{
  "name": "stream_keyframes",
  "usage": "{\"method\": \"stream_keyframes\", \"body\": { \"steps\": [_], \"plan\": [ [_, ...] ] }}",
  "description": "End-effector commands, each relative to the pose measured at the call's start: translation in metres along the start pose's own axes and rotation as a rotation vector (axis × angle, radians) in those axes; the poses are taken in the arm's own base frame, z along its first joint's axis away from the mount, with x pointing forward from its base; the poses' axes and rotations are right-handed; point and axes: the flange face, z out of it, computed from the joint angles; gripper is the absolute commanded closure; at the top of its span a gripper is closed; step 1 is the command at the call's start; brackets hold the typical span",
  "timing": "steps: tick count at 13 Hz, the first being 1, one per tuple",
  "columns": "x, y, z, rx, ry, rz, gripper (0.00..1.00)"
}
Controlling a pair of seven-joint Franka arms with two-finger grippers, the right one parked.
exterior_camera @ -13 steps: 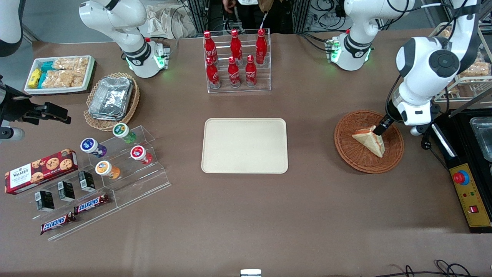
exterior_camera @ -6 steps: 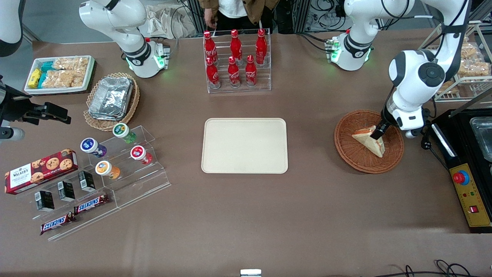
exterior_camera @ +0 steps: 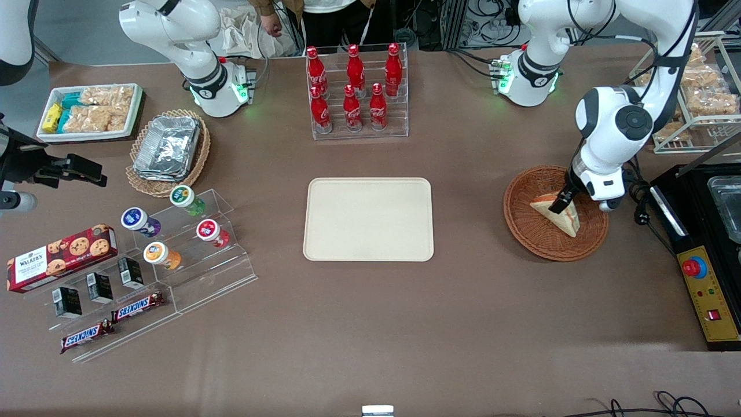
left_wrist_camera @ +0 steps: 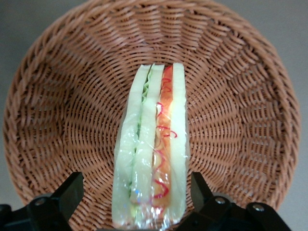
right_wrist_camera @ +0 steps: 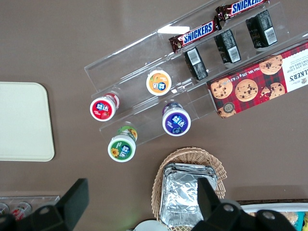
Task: Place sandwich from basket to tray
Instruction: 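Close the left gripper on the sandwich and lift it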
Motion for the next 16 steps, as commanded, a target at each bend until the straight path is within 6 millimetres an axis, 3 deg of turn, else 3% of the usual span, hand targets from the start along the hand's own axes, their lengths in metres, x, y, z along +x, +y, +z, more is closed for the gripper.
{"method": "stream_keyframes", "body": {
  "steps": [1,2,7,9,11,16],
  "plan": [
    [0.001,-0.002,0.016,-0.037,0.027,-0.040,0.35],
    [0.005,-0.003,0.012,-0.042,0.033,-0.047,0.99],
    [0.006,0.003,0.005,-0.053,0.041,-0.031,1.00],
    [0.010,0.008,-0.018,-0.050,0.045,0.019,1.00],
    [0.019,0.017,-0.067,0.001,0.021,0.117,1.00],
    [0.058,0.056,-0.230,0.135,-0.086,0.402,1.00]
  ]
}}
